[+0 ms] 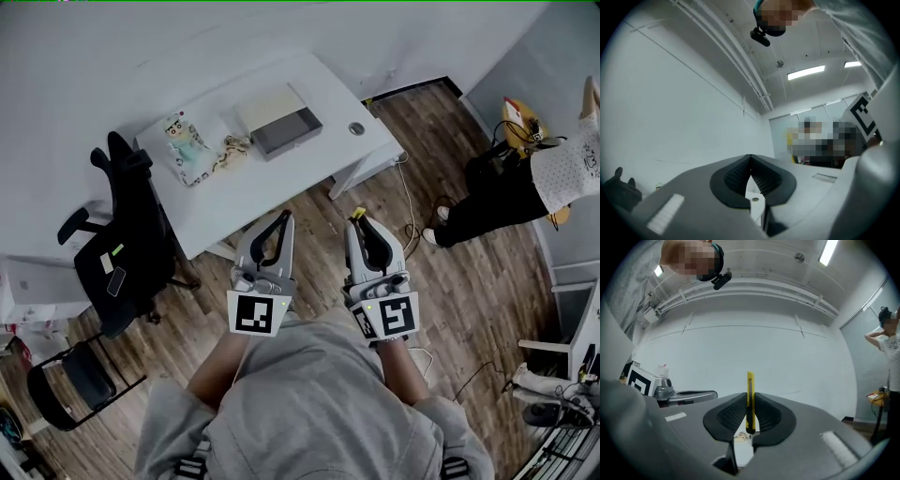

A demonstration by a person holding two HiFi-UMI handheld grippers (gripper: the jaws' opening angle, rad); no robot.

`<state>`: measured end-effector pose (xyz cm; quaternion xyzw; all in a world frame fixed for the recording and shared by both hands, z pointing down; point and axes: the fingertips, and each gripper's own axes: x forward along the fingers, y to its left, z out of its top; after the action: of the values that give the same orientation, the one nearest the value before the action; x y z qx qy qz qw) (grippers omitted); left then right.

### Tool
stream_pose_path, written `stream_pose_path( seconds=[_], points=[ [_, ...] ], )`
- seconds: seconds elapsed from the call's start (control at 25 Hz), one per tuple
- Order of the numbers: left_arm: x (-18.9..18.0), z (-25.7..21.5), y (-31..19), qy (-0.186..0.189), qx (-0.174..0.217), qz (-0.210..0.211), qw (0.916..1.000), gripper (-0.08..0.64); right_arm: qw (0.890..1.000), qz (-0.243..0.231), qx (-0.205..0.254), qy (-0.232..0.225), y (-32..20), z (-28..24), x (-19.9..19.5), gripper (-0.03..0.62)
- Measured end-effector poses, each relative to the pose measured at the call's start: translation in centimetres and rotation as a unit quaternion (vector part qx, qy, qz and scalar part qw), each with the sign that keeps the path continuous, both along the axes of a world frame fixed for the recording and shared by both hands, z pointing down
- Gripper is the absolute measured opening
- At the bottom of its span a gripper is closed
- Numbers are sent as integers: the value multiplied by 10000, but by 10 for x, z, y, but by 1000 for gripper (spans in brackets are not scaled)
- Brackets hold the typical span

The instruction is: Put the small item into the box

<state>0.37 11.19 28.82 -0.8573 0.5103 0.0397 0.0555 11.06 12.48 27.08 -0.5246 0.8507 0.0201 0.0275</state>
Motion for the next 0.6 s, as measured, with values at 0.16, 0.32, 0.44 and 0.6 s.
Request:
stream_pose_path(
  seconds=[0.16,0.32,0.44,0.6],
  points=[
    [-12,11,-6,-43,-127,-135,9998,3,9999,-122,-57,-45,-9,8,-13,67],
    [-13,11,-11,-68,-151,-158,9997,2,9994,-309,-119,-44,-19,13,-18,67],
    [-17,9,-17,-168,-84,-329,9993,3,9987,-483,-161,-101,-33,15,-18,67],
    [-26,12,-32,-183,-58,-661,9976,3,9965,-819,-135,-79,-55,17,-24,67]
  ],
)
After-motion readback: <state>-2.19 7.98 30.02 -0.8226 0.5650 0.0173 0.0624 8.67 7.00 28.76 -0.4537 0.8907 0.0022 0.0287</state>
